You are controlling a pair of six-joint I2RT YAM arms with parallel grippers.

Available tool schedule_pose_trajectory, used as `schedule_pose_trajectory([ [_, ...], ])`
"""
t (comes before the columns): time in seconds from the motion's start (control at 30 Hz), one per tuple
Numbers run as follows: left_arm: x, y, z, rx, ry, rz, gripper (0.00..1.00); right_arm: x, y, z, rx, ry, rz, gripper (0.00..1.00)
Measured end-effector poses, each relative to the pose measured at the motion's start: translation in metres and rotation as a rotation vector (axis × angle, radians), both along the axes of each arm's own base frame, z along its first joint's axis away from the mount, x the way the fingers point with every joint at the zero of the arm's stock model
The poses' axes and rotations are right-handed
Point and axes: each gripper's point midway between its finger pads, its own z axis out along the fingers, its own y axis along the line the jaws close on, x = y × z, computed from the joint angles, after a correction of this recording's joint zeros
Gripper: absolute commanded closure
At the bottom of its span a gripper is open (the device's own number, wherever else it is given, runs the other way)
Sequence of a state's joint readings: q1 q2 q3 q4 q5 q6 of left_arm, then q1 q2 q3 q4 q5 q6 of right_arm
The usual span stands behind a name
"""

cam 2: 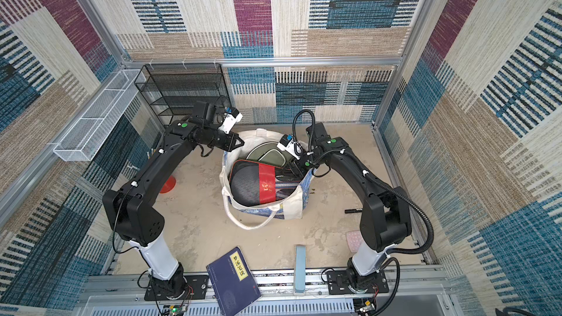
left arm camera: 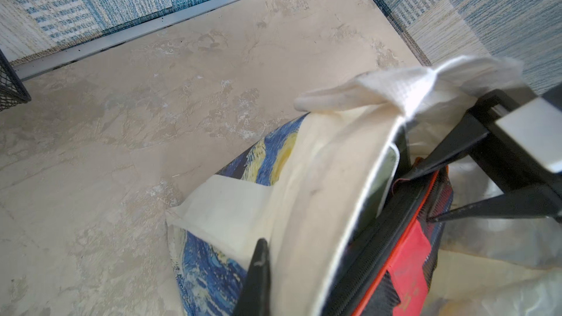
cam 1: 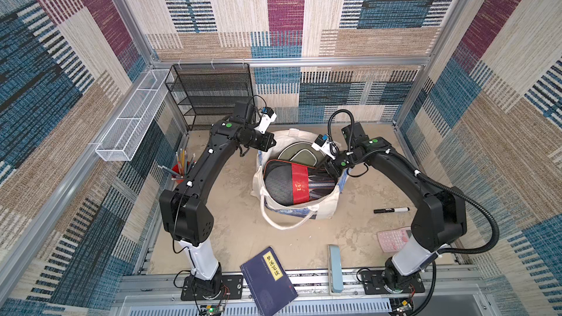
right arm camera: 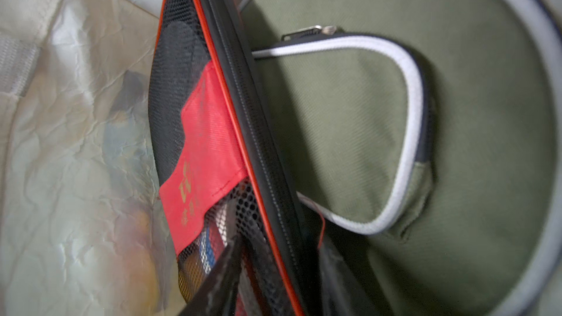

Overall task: Remove the ping pong set from the canvas bag
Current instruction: Pick up the ping pong set from the canvas bag.

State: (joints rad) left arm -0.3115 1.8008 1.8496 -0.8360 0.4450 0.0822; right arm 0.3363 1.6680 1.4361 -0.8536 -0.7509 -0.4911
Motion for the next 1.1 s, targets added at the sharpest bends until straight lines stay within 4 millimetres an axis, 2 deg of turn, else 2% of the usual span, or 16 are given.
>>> schedule_pose_trajectory([
  [0.1, 0.000, 0.001, 0.000, -0.001, 0.005, 0.000, 1.00, 0.003, 0.001, 0.000, 0.000, 0.002, -0.006, 0.98],
  [0.13, 0.000, 0.001, 0.000, 0.000, 0.005, 0.000, 1.00, 0.003, 0.001, 0.001, 0.003, 0.003, -0.004, 1.00],
  [0.27, -0.001, 0.004, 0.001, 0.003, 0.001, 0.004, 1.00, 0.003, 0.004, 0.007, 0.005, 0.011, -0.002, 1.00],
  [0.37, -0.003, 0.007, 0.002, 0.004, -0.001, 0.010, 1.00, 0.003, 0.004, 0.019, 0.002, 0.004, -0.004, 1.00],
  [0.53, -0.001, 0.015, 0.001, 0.018, -0.005, 0.043, 1.00, 0.005, 0.001, 0.056, -0.001, -0.081, -0.027, 1.00],
  [0.7, -0.003, 0.024, -0.005, 0.041, 0.011, 0.088, 1.00, 0.011, -0.003, 0.108, 0.019, -0.221, -0.069, 1.00],
  [0.9, -0.009, 0.031, -0.007, 0.059, 0.019, 0.113, 1.00, 0.019, -0.007, 0.144, 0.040, -0.326, -0.134, 1.00],
  [1.1, -0.011, 0.034, -0.012, 0.068, 0.030, 0.127, 1.00, 0.026, -0.018, 0.188, 0.059, -0.453, -0.240, 1.00],
])
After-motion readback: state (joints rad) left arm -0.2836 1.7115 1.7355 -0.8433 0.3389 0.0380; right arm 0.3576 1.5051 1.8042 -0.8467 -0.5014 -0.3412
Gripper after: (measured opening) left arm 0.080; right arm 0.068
